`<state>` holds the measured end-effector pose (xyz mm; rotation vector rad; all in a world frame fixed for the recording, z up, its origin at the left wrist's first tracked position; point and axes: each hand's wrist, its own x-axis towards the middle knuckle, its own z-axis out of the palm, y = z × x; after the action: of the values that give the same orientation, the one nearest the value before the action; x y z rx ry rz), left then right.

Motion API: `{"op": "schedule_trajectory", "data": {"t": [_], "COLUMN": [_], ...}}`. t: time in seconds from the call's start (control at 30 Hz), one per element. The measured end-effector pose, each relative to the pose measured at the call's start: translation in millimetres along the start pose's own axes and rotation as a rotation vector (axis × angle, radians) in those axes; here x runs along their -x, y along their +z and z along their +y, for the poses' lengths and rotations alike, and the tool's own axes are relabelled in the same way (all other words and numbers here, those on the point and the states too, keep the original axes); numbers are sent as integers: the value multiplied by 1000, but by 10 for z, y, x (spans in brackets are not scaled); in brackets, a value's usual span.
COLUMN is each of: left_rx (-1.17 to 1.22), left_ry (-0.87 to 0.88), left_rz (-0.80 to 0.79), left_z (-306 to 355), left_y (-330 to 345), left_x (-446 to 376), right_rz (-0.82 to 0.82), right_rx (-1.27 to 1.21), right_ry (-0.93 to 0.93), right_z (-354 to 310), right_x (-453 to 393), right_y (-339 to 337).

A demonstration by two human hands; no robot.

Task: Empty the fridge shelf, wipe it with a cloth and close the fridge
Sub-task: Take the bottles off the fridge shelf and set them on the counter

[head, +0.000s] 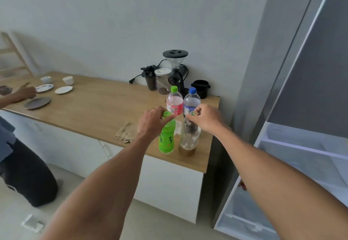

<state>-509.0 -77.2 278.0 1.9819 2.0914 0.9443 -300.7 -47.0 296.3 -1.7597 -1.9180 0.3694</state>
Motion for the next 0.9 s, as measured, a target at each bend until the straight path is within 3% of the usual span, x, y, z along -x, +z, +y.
{"op": "schedule_trajectory", "data": {"t": [0.37,0.63,0.7,0.8,0.9], "left_rx": [76,153,184,267,303], "left_ry": [67,156,127,81,60], "left_rz": [-124,-184,-168,-123,-134], "left_z": [-307,-497,-753,-789,-838], "left_y": [393,357,177,156,114], "left_x": [-701,-767,-719,-796,-828], "right_rz": [23,84,182,382,393], "right_rx": [17,35,150,117,-23], "right_ry": [115,184,127,-101,-272], "right_z": [-142,-314,-572,-674,-770], "right_x": [-540,-347,-234,-232,-233], "right_y": [343,474,645,608,621]}}
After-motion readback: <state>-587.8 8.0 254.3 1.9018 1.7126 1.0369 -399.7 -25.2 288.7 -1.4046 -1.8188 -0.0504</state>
